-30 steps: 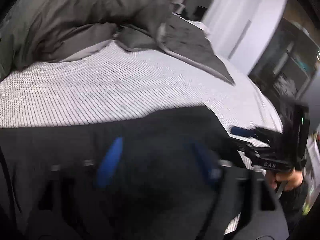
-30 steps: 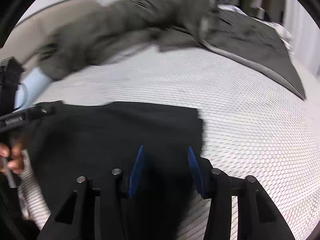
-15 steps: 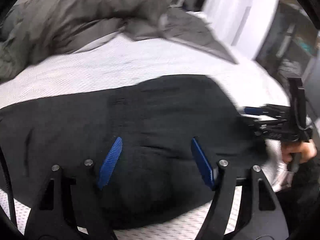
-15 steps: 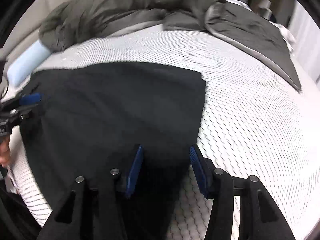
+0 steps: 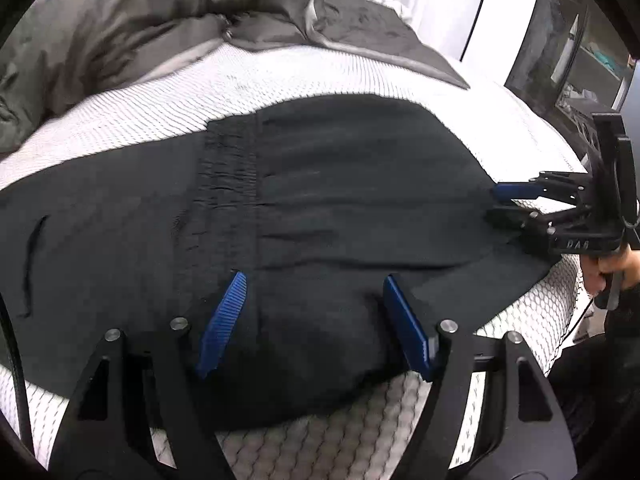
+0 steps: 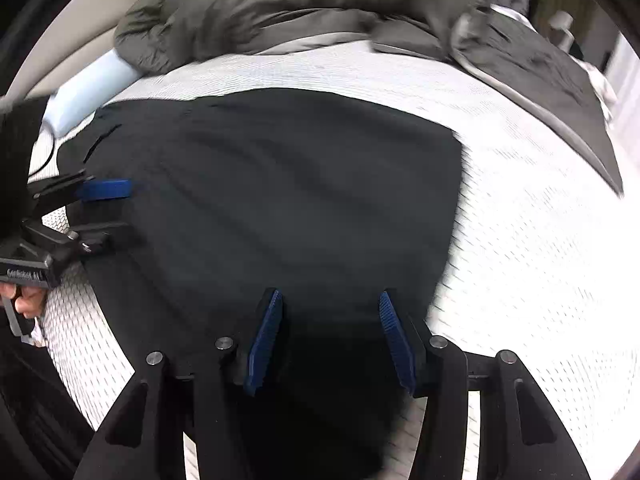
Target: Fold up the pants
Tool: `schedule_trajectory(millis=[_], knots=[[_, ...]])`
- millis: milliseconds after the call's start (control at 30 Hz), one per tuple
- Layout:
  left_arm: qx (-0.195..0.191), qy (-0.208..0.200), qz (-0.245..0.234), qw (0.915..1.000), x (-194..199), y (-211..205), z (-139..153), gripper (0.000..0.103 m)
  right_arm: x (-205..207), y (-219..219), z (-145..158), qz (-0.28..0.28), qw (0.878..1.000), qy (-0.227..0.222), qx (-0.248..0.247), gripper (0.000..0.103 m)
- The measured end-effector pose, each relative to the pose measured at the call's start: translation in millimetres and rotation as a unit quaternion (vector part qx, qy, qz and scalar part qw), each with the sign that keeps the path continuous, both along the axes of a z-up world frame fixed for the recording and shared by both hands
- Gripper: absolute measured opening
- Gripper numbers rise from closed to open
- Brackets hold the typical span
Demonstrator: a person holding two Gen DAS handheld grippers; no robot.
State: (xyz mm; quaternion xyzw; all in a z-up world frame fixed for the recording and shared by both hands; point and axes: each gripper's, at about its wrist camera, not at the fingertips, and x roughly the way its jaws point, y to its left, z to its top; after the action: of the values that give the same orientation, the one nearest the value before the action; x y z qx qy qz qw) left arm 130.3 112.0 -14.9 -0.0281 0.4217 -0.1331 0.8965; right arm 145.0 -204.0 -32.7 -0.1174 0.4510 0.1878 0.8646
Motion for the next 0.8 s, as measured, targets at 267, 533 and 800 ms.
schedule_trajectory(millis=[267, 533, 800], knots=[[0.008, -0.009, -0.021, 0.9997, -7.8, -31.3, -0.4, 0.074, -11.5, 61.4, 2.0, 0.063, 0.998, -0.024, 0.002, 0.052], [0.008, -0.008, -0.039, 0.9992, -18.0, -17.7, -8.5, 0.071, -10.5, 20.5, -5.9, 0.041, 0.999, -0.009, -0.023, 0.055], [-0.009, -0.033, -0.019, 0.9992, -44.6, -5.8, 5.9, 0.071, -13.3, 3.8, 6.1, 0.021, 0.999, -0.035, -0.025, 0.064]])
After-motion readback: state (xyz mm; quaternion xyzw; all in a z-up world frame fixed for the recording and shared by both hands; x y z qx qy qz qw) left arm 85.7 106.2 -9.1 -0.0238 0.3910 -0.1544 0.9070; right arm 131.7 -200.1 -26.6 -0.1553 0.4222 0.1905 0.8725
